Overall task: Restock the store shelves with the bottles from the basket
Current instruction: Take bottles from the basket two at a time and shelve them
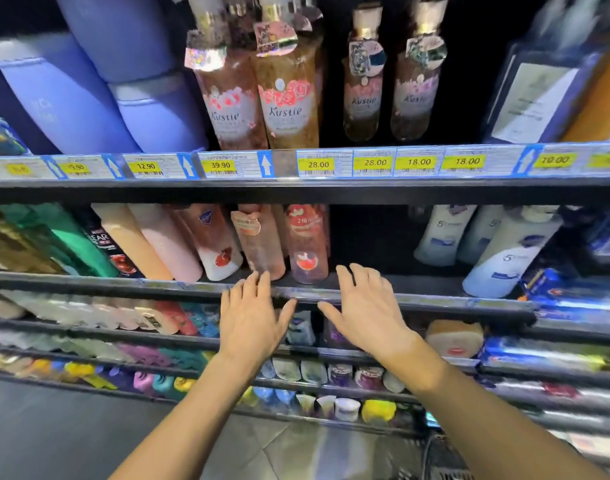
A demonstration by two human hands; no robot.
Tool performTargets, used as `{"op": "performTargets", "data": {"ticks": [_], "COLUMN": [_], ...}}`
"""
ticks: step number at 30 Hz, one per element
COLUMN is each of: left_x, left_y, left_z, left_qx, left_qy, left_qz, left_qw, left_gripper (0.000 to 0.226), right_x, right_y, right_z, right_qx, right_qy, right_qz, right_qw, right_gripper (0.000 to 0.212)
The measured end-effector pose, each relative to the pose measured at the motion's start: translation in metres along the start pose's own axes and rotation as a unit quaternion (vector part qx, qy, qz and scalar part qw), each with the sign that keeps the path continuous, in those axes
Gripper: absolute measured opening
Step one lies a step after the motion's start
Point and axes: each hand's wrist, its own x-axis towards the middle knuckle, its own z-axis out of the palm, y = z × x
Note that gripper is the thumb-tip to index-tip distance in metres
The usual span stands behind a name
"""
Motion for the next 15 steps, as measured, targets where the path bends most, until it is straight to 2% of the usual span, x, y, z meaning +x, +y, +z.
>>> {"op": "performTargets", "data": {"ticks": [5,15], "left_x": [-0.031,-0.120], "left_y": [0.018,0.050], "left_z": [-0.016,-0.045], "left_qx": [0.003,-0.027], "left_qy": [0.000,-0.006], "left_qz": [0.014,0.062], "left_qw": [1.000,0.998], "left_gripper": [0.079,0.082], "right_x": [-0.036,-0.152], "right_y": [0.003,0.008], "right_z": [-0.014,-0.045], "right_qx": [-0.022,-0.053], "right_qy": [0.016,0.029], "right_qz": [0.008,0.073], "right_qw": [1.000,0.995], "right_gripper": [0.077,0.081]}}
